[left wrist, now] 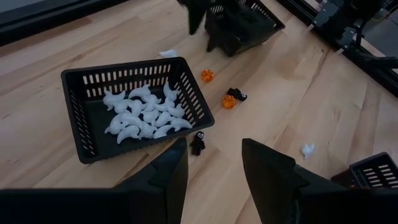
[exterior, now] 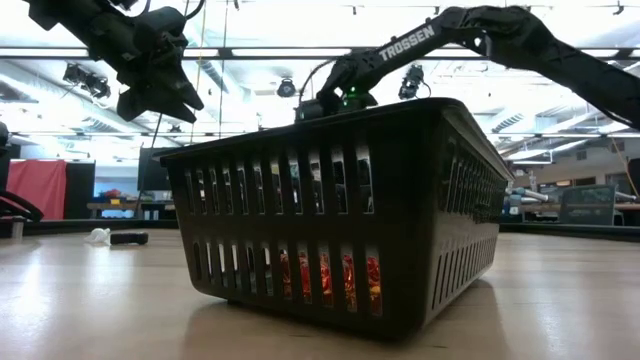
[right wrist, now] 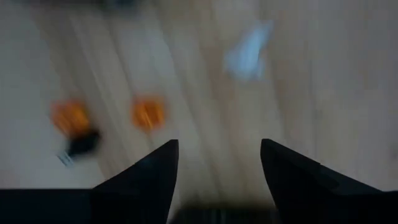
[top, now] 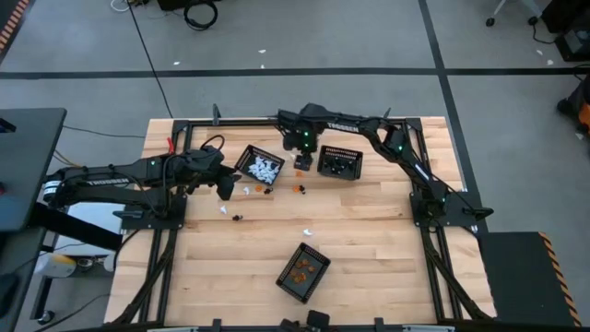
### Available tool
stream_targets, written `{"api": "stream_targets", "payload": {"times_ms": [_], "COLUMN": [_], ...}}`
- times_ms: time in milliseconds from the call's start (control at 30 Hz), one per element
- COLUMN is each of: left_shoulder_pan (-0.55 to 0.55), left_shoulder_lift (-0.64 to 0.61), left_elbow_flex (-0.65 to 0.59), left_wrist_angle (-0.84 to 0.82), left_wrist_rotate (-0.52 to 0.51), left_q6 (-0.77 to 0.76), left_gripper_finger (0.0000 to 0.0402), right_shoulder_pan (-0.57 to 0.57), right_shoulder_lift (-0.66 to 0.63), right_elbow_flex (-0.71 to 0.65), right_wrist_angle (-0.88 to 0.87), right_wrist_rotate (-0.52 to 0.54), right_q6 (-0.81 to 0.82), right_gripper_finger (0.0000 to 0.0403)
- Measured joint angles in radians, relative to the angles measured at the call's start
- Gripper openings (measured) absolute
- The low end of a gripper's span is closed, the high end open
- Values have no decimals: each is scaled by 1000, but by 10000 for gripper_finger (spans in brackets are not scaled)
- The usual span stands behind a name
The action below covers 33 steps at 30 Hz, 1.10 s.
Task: Sort Halloween decoration
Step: Put the white ghost toy into the top left black basket
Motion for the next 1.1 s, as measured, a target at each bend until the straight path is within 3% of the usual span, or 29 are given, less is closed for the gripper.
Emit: {"api": "stream_targets", "payload": {"times_ms": [233, 400, 533, 700, 900, 1100], "left_shoulder_pan": [0, 0, 0, 3, 91, 166], "left_shoulder_lift": [0, 0, 0, 15, 199, 437], "left_elbow_flex": [0, 0, 0, 0, 0, 92], "left_wrist_angle": [0, 0, 0, 53, 216, 324], "left_wrist_rotate": [0, 0, -2, -30, 33, 97], "left_q6": [-15, -35, -42, -73, -16, 96], "left_gripper_finger": [160, 160, 160, 160, 160, 160], "right_shoulder_pan": [0, 0, -15, -42, -52, -16], "right_shoulder_lift": [-42, -50, -92, -266, -478, -625], "right_elbow_flex": [0, -44, -136, -350, -627, -708], "right_wrist_angle": [282, 250, 254, 394, 617, 621], "right_wrist_rotate": [-95, -95, -110, -103, -86, -29], "right_q6": [90, 45, 42, 48, 122, 180], "right_gripper_finger": [231, 227, 221, 215, 215, 215]}}
